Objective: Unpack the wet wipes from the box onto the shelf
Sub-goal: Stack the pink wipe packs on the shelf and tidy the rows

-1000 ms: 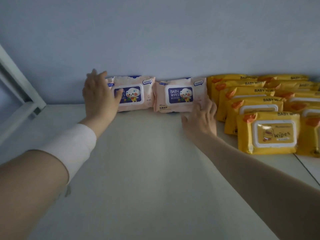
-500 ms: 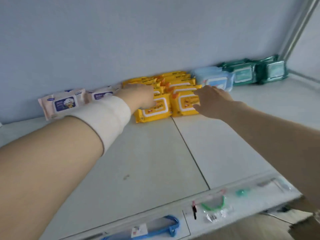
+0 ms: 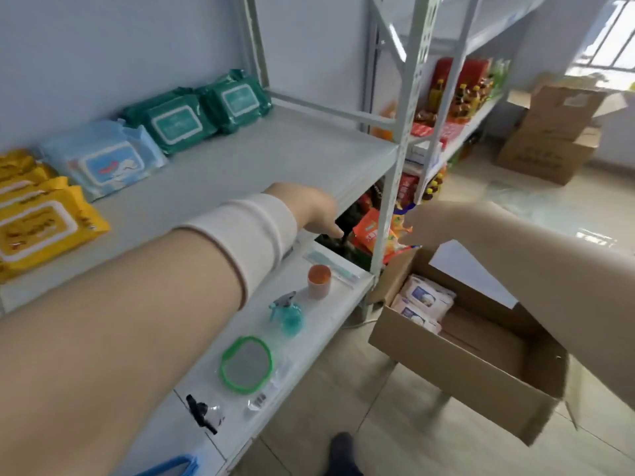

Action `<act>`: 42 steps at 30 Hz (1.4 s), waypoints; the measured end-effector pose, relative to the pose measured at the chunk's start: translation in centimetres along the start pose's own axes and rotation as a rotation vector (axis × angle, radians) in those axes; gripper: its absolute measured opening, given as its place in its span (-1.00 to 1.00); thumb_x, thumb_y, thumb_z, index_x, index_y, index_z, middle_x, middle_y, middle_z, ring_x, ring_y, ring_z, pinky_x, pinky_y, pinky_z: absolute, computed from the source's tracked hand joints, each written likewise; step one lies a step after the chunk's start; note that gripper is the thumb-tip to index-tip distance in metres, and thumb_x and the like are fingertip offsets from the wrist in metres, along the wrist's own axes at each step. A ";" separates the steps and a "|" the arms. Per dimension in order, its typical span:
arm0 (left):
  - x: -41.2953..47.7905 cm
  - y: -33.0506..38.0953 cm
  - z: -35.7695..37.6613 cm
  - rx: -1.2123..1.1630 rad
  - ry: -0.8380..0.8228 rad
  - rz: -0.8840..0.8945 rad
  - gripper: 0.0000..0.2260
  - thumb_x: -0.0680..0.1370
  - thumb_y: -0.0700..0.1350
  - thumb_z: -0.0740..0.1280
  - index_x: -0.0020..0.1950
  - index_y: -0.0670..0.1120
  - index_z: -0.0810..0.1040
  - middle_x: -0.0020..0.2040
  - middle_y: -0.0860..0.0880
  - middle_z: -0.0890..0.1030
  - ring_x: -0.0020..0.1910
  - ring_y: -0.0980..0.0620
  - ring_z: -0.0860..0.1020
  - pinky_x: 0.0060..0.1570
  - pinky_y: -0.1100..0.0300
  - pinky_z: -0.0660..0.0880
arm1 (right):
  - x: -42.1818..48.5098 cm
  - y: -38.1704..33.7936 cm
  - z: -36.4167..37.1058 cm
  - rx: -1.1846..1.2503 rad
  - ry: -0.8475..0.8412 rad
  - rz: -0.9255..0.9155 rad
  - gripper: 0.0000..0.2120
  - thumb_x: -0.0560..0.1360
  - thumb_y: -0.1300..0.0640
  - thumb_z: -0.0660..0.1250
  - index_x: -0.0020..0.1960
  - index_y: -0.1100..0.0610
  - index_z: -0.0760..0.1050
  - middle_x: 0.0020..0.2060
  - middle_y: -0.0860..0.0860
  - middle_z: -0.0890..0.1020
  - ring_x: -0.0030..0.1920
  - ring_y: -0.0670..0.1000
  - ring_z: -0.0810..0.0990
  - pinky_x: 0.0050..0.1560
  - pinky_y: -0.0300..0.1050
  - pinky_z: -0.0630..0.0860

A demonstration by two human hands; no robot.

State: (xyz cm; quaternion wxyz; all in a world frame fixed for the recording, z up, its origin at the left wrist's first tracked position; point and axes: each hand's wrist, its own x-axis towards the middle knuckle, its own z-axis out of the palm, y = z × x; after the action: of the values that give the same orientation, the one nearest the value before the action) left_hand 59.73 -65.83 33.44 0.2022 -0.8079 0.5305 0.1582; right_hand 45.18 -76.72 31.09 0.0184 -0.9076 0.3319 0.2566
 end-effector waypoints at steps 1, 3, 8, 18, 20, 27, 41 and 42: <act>2.1 2.0 -0.5 0.011 0.008 0.053 -0.49 0.54 0.21 0.17 0.35 -0.10 0.39 0.31 -0.07 0.47 0.23 -0.13 0.47 0.24 -0.04 0.40 | 0.9 2.2 1.1 0.009 -0.038 0.026 -0.50 0.59 -0.12 0.05 0.33 0.22 0.40 0.23 0.11 0.51 0.13 0.11 0.49 0.28 -0.05 0.39; 6.3 5.5 -0.9 -0.005 0.017 0.138 -0.53 0.55 0.17 0.18 0.33 -0.09 0.40 0.24 -0.06 0.50 0.16 -0.10 0.49 0.14 0.04 0.44 | 2.8 6.3 3.2 0.061 -0.077 0.079 -0.53 0.60 -0.09 0.04 0.35 0.19 0.39 0.26 0.10 0.49 0.21 0.10 0.47 0.29 -0.06 0.38; 16.6 12.7 0.7 -0.024 -0.084 0.276 -0.53 0.56 0.17 0.17 0.32 -0.13 0.41 0.25 -0.11 0.51 0.20 -0.11 0.49 0.07 0.07 0.42 | 7.4 14.5 9.9 0.224 -0.185 0.219 -0.56 0.59 -0.08 0.11 0.36 0.15 0.35 0.31 0.09 0.46 0.28 0.11 0.43 0.23 -0.06 0.39; 31.2 21.4 8.5 0.021 -0.432 0.277 -0.57 0.57 0.12 0.18 0.33 -0.11 0.39 0.28 -0.12 0.51 0.21 -0.12 0.49 0.20 0.00 0.43 | 12.9 21.2 25.8 0.581 -0.418 0.337 -0.64 0.54 -0.09 0.18 0.19 0.12 0.46 0.13 0.07 0.58 0.09 0.09 0.55 0.03 -0.04 0.50; 33.6 22.8 10.3 0.005 -0.453 0.268 -0.57 0.57 0.12 0.18 0.34 -0.10 0.37 0.28 -0.13 0.50 0.22 -0.13 0.49 0.17 0.02 0.42 | 14.6 21.7 28.8 0.650 -0.471 0.353 -0.61 0.54 -0.09 0.18 0.25 0.13 0.42 0.19 0.09 0.55 0.15 0.11 0.53 0.09 -0.02 0.49; 43.1 27.4 18.4 -0.062 -0.502 0.244 -0.51 0.56 0.11 0.21 0.41 -0.08 0.27 0.35 -0.12 0.42 0.30 -0.14 0.42 0.21 -0.02 0.41 | 22.9 21.3 37.8 0.954 -0.582 0.396 -0.51 0.54 -0.09 0.19 0.40 0.08 0.28 0.34 0.04 0.43 0.34 0.06 0.40 0.29 -0.09 0.37; 61.8 32.3 30.8 0.208 -0.238 0.345 -0.49 0.54 -0.22 0.26 0.44 -0.22 0.14 0.40 -0.26 0.23 0.34 -0.22 0.25 0.17 -0.03 0.40 | 35.8 16.0 51.0 1.234 -0.409 0.583 -0.43 0.35 -0.07 0.46 0.25 0.07 0.33 0.15 0.04 0.54 0.15 0.07 0.54 0.09 -0.04 0.52; 62.2 32.2 30.8 0.203 -0.236 0.342 -0.45 0.52 -0.21 0.30 0.44 -0.21 0.13 0.43 -0.26 0.19 0.35 -0.22 0.23 0.19 -0.02 0.39 | 35.9 15.6 51.0 1.273 -0.382 0.633 -0.43 0.34 -0.05 0.47 0.24 0.09 0.32 0.15 0.05 0.53 0.15 0.08 0.54 0.08 -0.05 0.51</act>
State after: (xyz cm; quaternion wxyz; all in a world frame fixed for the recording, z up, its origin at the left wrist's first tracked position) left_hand 52.85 -111.42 -27.70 0.3132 -0.6576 0.6457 0.2292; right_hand 35.80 -99.80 -28.17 0.5242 -0.5214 0.6538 0.1608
